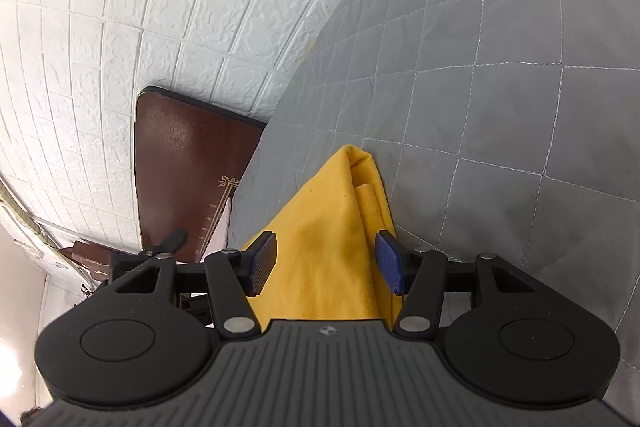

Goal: Fold clothes

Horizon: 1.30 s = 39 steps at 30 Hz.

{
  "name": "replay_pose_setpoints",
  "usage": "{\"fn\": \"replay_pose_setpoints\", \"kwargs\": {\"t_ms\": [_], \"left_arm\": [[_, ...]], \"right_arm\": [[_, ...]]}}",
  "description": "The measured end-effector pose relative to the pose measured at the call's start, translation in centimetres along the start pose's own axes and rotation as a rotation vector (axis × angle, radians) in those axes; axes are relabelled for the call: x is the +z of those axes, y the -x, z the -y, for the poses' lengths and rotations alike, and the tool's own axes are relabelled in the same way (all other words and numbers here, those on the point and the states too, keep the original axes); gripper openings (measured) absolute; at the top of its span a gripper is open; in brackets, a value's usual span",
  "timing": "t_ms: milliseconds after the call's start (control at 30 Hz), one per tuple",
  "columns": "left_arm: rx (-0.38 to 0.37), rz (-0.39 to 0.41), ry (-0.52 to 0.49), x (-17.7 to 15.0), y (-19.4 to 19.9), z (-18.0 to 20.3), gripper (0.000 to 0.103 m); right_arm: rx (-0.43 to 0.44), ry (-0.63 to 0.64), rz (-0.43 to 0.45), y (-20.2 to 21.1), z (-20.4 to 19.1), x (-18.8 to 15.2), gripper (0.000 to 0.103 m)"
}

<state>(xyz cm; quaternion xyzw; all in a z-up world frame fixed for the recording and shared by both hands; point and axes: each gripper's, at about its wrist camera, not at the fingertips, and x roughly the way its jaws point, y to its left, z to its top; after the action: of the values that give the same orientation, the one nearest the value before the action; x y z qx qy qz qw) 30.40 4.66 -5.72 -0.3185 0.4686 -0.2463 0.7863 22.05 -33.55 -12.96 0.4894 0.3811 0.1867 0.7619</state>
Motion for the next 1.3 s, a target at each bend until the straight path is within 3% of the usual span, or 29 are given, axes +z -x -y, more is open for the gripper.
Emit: {"fn": "replay_pose_setpoints", "kwargs": {"t_ms": [133,233,300,367,433,567,800,867,967,1000,1033,1067,1100,1133,1200,1267,1300], "left_arm": [[-0.006,-0.041,0.022,0.4,-1.0,0.1,0.103],[-0.074,-0.005,0.1,1.2,-1.0,-1.0,0.103],[-0.104,0.104,0.145,1.7,-0.1,-1.8,0.103],[-0.08,0.229,0.167,1.7,1.2,-2.6,0.103],[-0.052,0.302,0.194,1.6,2.1,-3.4,0.103],[-0.051,0.265,0.181,0.8,3.2,-3.3,0.103],[-0.151,0.096,-0.003,-1.6,2.3,1.7,0.103],[-0.124,0.062,-0.006,-2.1,0.6,2.3,0.103],[-0.037,0.073,0.015,-2.5,-1.2,1.2,0.099],[-0.028,0.087,0.038,-2.6,-1.3,0.3,0.096],[-0.038,0.104,0.073,-2.6,-1.0,-0.7,0.086],[-0.038,0.113,0.106,-2.7,-0.6,-1.5,0.073],[-0.027,0.118,0.125,-2.8,0.1,-2.0,0.069],[-0.018,0.13,0.122,-2.9,0.9,-2.0,0.07],[0.012,0.167,0.074,-3.5,2.8,-1.2,0.086],[0.006,0.204,0.008,-5.0,4.8,0.4,0.102],[-0.034,0.203,-0.027,-6.0,5.5,1.3,0.103]], "right_arm": [[0.006,-0.011,0.004,0.2,0.1,-0.1,0.06],[0.008,-0.012,0.004,0.2,0.1,-0.1,0.06],[0.007,-0.011,0.005,0.1,0.1,-0.1,0.06],[0.012,-0.017,0.005,0.2,0.1,-0.1,0.06],[0.02,-0.028,0.005,0.3,0.3,-0.1,0.06],[0.039,-0.036,0.01,0.6,0.4,0.1,0.06],[0.125,0.0,0.105,2.4,-2.2,1.0,0.068],[0.122,0.0,0.061,1.0,-3.3,1.3,0.07],[0.021,-0.045,-0.02,-2.1,-3.0,1.5,0.069],[-0.014,-0.057,-0.016,-2.6,-2.3,1.8,0.057],[-0.05,-0.069,-0.011,-3.2,-1.6,2.0,0.041],[-0.082,-0.084,0.011,-3.2,-0.8,2.5,0.013],[-0.099,-0.1,0.052,-2.6,-0.2,2.9,0.009],[-0.107,-0.109,0.086,-1.6,0.0,3.0,0.012],[-0.092,-0.053,0.086,0.0,-0.9,2.1,0.054],[-0.063,0.012,0.05,1.2,-2.2,0.7,0.059],[-0.048,0.03,0.003,1.3,-2.8,-0.3,0.06]]}}
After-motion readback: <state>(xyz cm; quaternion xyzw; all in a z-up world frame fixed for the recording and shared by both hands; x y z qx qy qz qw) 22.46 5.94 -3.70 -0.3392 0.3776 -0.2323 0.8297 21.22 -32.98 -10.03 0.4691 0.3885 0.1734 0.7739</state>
